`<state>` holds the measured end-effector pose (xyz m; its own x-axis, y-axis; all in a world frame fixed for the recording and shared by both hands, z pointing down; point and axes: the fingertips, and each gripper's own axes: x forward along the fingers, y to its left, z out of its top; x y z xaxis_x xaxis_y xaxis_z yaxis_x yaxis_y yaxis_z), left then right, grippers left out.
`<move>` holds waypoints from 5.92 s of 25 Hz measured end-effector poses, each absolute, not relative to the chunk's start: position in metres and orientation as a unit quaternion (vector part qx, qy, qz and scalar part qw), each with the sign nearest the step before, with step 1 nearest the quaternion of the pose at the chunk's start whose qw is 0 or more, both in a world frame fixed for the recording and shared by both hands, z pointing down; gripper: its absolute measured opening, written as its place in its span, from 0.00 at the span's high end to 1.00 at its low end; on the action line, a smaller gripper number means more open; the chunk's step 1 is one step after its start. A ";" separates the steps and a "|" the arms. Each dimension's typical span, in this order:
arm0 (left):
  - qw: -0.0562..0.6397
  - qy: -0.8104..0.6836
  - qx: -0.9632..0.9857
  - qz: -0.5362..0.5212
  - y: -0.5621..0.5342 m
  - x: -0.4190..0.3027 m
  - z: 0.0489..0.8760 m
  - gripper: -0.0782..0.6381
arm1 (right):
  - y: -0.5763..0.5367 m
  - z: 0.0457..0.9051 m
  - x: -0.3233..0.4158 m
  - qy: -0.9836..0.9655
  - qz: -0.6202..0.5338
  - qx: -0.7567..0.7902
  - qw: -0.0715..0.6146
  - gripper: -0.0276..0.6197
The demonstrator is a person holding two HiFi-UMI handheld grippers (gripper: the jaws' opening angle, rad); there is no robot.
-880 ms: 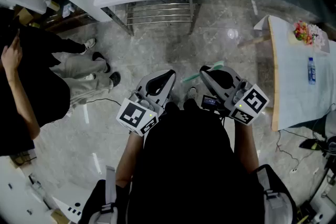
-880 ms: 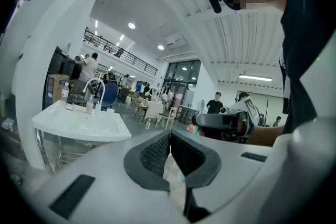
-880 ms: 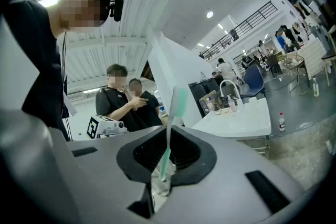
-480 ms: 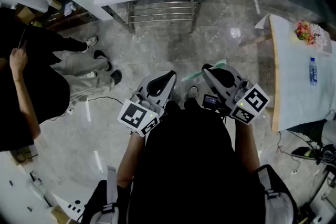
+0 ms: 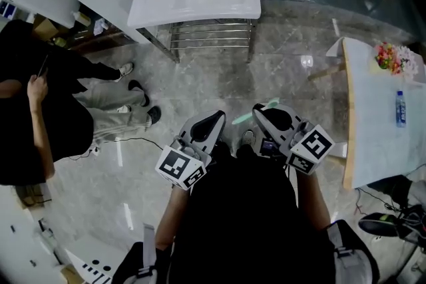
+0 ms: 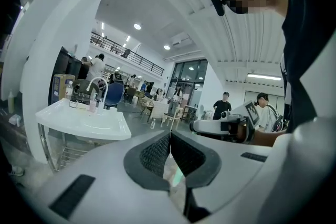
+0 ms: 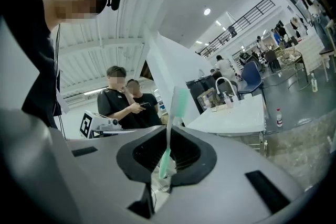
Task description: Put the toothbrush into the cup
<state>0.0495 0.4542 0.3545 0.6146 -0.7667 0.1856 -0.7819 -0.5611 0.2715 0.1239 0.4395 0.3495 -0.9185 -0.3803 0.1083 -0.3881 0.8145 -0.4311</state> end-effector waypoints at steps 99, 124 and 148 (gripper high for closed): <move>0.192 -0.378 0.904 0.049 -0.106 -0.049 0.370 0.87 | -0.127 0.351 0.034 -0.928 0.262 0.266 0.001 0.91; 0.216 -0.332 0.915 0.079 -0.187 -0.061 0.416 0.87 | -0.226 0.386 0.004 -0.915 0.264 0.303 0.012 0.91; 0.232 -0.335 0.911 0.067 -0.274 -0.044 0.474 0.87 | -0.370 0.444 0.039 -0.893 0.237 0.384 -0.013 0.91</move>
